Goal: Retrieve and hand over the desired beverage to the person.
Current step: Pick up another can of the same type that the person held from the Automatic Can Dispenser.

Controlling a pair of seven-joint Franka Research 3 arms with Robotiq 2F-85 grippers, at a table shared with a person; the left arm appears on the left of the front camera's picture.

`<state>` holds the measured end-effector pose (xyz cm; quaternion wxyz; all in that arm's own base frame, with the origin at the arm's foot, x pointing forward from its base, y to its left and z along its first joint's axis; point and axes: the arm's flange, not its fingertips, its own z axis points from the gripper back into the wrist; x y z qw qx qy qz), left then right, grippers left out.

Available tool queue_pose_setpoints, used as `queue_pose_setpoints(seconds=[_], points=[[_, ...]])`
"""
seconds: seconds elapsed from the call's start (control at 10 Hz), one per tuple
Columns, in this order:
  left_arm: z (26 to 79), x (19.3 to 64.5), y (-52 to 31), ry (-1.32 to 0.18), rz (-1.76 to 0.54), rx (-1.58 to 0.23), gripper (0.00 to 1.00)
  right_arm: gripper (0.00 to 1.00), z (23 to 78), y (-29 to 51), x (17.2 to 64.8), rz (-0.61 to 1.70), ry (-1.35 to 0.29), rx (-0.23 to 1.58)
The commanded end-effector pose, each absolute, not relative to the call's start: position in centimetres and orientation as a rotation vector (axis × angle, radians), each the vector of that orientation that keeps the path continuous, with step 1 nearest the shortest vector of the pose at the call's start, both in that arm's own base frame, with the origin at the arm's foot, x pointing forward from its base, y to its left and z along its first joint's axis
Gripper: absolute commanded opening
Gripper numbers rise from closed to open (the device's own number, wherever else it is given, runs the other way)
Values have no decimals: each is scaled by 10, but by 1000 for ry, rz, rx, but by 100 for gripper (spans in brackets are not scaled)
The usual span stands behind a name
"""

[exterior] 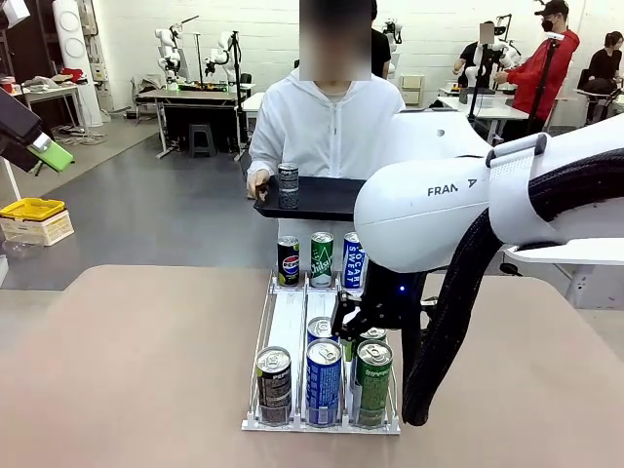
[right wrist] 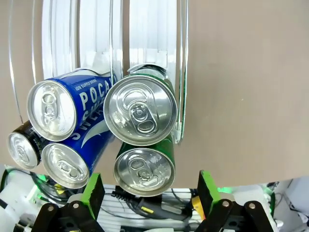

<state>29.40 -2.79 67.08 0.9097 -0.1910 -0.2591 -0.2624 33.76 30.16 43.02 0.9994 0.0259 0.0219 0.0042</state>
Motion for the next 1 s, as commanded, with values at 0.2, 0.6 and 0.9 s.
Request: queue_pose_setpoints(seconds=[0.2,0.6,0.9], points=[[671,294,-30,-544,-537,-405,100,100,423,301,338,-8,70,51],[671,294,-30,-544,-537,-405,100,100,422,299,342,-6,66,53],[671,294,-30,-544,-537,-405,100,100,420,298,345,-2,72,49]])
